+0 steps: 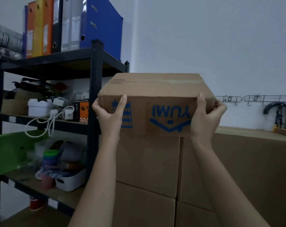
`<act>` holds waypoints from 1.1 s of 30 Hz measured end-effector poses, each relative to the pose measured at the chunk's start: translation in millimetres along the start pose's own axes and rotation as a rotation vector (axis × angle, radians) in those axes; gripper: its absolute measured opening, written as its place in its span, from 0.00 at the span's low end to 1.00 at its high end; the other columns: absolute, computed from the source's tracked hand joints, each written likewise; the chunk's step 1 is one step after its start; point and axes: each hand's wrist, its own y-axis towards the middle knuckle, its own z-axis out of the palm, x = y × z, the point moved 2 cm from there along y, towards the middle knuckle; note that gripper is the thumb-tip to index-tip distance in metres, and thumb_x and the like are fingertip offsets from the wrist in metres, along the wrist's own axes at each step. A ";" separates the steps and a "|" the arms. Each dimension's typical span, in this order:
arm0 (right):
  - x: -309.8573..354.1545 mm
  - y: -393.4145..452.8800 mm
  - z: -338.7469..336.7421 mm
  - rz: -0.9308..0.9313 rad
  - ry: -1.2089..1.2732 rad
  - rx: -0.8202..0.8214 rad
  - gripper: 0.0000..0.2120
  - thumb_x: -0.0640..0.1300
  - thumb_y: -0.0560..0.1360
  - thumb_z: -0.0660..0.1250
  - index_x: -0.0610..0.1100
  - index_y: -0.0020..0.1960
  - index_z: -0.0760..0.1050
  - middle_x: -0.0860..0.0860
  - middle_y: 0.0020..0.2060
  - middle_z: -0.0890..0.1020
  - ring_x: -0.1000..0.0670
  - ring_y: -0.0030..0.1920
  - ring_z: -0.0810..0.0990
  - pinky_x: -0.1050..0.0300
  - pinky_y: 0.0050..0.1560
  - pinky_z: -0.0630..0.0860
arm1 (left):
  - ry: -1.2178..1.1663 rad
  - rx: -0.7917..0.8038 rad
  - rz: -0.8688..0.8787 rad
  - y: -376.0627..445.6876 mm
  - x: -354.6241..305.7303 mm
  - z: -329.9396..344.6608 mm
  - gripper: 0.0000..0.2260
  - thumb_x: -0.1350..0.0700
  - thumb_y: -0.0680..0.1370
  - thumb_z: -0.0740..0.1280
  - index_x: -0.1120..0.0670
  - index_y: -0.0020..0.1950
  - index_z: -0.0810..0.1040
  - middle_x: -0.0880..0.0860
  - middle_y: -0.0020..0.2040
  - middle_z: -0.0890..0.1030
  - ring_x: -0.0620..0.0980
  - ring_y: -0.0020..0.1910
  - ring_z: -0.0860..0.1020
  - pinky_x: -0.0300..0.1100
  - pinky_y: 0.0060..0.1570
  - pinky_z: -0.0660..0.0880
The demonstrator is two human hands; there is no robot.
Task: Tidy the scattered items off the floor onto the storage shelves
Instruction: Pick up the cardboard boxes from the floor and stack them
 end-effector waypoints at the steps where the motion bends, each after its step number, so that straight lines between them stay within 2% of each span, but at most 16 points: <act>1: -3.9 4.9 4.1 0.000 -0.016 0.016 0.16 0.54 0.79 0.65 0.46 0.59 0.64 0.58 0.46 0.73 0.66 0.41 0.73 0.75 0.37 0.68 | 0.012 0.014 0.010 8.8 5.8 3.3 0.38 0.41 0.68 0.76 0.48 0.70 0.60 0.49 0.65 0.72 0.46 0.63 0.74 0.43 0.57 0.77; 3: -13.3 12.3 13.4 0.009 -0.053 0.057 0.18 0.54 0.79 0.65 0.46 0.62 0.65 0.56 0.49 0.75 0.65 0.42 0.74 0.74 0.36 0.68 | 0.039 0.053 0.020 27.7 18.9 6.2 0.40 0.37 0.64 0.77 0.43 0.67 0.59 0.48 0.65 0.72 0.49 0.64 0.73 0.45 0.57 0.77; 4: -18.7 14.3 18.8 0.013 -0.078 0.083 0.19 0.54 0.79 0.65 0.47 0.64 0.64 0.56 0.53 0.76 0.63 0.46 0.75 0.72 0.39 0.69 | 0.054 0.070 0.017 37.7 26.2 6.4 0.40 0.34 0.62 0.77 0.40 0.66 0.59 0.48 0.65 0.72 0.50 0.65 0.72 0.48 0.58 0.77; 6: -31.6 16.6 31.7 0.008 -0.148 0.132 0.23 0.55 0.78 0.65 0.49 0.68 0.63 0.55 0.59 0.76 0.56 0.55 0.76 0.65 0.49 0.72 | 0.078 0.094 0.010 57.6 42.0 3.9 0.41 0.32 0.59 0.77 0.37 0.64 0.58 0.47 0.65 0.72 0.51 0.65 0.72 0.53 0.58 0.77; 8: -45.0 17.9 46.4 -0.019 -0.228 0.173 0.28 0.56 0.76 0.67 0.51 0.72 0.62 0.55 0.64 0.74 0.53 0.62 0.75 0.56 0.60 0.74 | 0.091 0.128 0.016 74.7 57.4 -0.8 0.40 0.35 0.60 0.78 0.37 0.64 0.59 0.47 0.66 0.71 0.51 0.66 0.72 0.54 0.59 0.77; 9: -50.8 18.7 53.8 -0.037 -0.265 0.186 0.31 0.56 0.75 0.68 0.51 0.74 0.60 0.56 0.65 0.73 0.54 0.63 0.74 0.55 0.62 0.73 | 0.105 0.153 0.032 82.7 65.6 -3.2 0.40 0.37 0.61 0.78 0.36 0.64 0.59 0.47 0.67 0.70 0.50 0.67 0.71 0.54 0.61 0.76; 12: -66.1 22.8 74.2 -0.095 -0.367 0.194 0.33 0.54 0.76 0.68 0.52 0.76 0.58 0.60 0.64 0.70 0.58 0.61 0.70 0.57 0.63 0.69 | 0.184 0.248 0.098 104.3 89.3 -8.8 0.45 0.42 0.65 0.79 0.38 0.72 0.54 0.45 0.74 0.62 0.47 0.72 0.64 0.53 0.70 0.68; 15: -88.0 27.9 87.4 -0.141 -0.502 0.189 0.38 0.56 0.75 0.69 0.53 0.78 0.52 0.54 0.71 0.68 0.52 0.68 0.70 0.49 0.68 0.69 | 0.258 0.344 0.074 126.0 117.2 -12.1 0.52 0.47 0.69 0.78 0.45 0.79 0.43 0.47 0.79 0.52 0.46 0.77 0.56 0.51 0.74 0.61; 18: -108.0 28.9 89.2 -0.131 -0.623 0.185 0.43 0.61 0.74 0.68 0.56 0.80 0.46 0.51 0.73 0.68 0.48 0.69 0.70 0.50 0.65 0.69 | 0.368 0.444 -0.011 139.1 144.6 -12.9 0.52 0.39 0.69 0.75 0.46 0.80 0.42 0.48 0.79 0.55 0.49 0.77 0.57 0.52 0.73 0.61; 21: -119.2 31.1 87.7 -0.139 -0.777 0.178 0.50 0.67 0.69 0.69 0.54 0.79 0.43 0.49 0.71 0.71 0.44 0.67 0.73 0.47 0.61 0.72 | 0.606 0.492 0.070 141.6 160.4 -10.6 0.50 0.29 0.70 0.65 0.48 0.80 0.41 0.50 0.78 0.59 0.54 0.74 0.64 0.56 0.68 0.68; 24: -126.2 28.3 86.9 -0.170 -0.913 0.153 0.55 0.72 0.66 0.68 0.52 0.79 0.41 0.47 0.71 0.71 0.41 0.65 0.75 0.45 0.58 0.74 | 0.724 0.473 0.223 138.7 167.3 -11.3 0.49 0.28 0.72 0.60 0.51 0.79 0.38 0.55 0.77 0.62 0.57 0.71 0.68 0.56 0.63 0.72; 27: -135.0 19.2 82.1 -0.288 -1.077 0.097 0.53 0.74 0.69 0.62 0.47 0.80 0.41 0.44 0.68 0.72 0.40 0.60 0.78 0.48 0.50 0.76 | 0.787 0.419 0.341 133.8 173.5 -14.4 0.50 0.29 0.72 0.59 0.55 0.79 0.37 0.60 0.75 0.63 0.59 0.70 0.69 0.56 0.62 0.72; 33: -142.8 12.7 81.7 -0.416 -1.155 0.022 0.52 0.72 0.71 0.60 0.41 0.80 0.44 0.41 0.66 0.73 0.40 0.56 0.79 0.50 0.47 0.76 | 0.773 0.414 0.367 134.3 178.0 -17.7 0.58 0.24 0.65 0.62 0.56 0.79 0.37 0.61 0.74 0.63 0.61 0.70 0.68 0.58 0.62 0.71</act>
